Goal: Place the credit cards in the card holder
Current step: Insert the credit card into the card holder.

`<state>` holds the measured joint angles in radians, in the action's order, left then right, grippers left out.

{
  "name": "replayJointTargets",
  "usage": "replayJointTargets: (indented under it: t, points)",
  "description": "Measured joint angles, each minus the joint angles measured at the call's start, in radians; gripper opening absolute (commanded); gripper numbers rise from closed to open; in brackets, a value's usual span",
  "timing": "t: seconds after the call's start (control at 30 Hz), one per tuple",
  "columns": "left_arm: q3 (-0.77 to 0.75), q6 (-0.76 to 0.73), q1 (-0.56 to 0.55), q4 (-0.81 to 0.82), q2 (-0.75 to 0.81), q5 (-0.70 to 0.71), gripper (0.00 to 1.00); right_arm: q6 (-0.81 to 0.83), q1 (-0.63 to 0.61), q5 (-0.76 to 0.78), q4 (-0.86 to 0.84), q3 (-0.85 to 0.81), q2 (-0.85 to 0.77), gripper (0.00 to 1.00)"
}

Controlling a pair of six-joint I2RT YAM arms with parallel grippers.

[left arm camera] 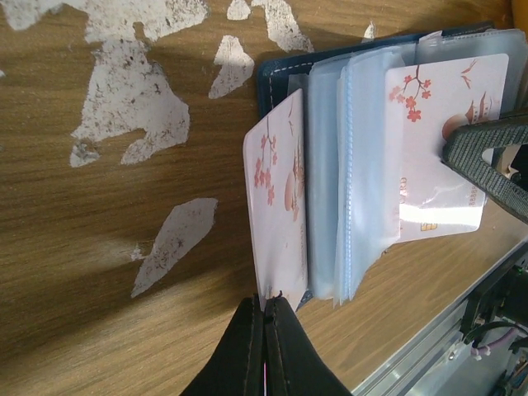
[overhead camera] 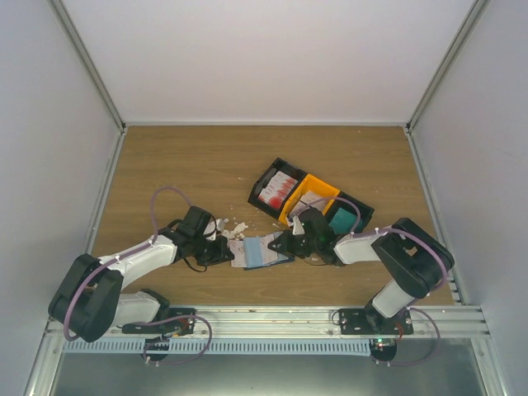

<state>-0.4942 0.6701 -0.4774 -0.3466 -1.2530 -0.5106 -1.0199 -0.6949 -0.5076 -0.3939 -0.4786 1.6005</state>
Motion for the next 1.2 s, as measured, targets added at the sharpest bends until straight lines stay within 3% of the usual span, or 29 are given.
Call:
replayJointTargets:
  t: [0.5, 0.8, 1.0, 1.2]
  points:
    - [-0.006, -0.003, -0.006, -0.015, 0.008, 0.013, 0.0, -0.063, 0.0, -0.023, -0.084, 0.0, 0.055, 0.05]
    - [-0.193, -0.053, -0.011, -0.142, 0.051, 0.063, 0.0, -0.057, -0.004, -0.053, -0.105, -0.006, 0.083, 0.07]
    - [-0.183, -0.05, -0.011, -0.149, 0.058, 0.041, 0.0, -0.054, -0.006, -0.053, -0.102, -0.007, 0.083, 0.1]
    - [-0.076, -0.024, -0.012, -0.059, 0.041, -0.021, 0.0, -0.05, -0.007, -0.051, -0.093, -0.012, 0.084, 0.18]
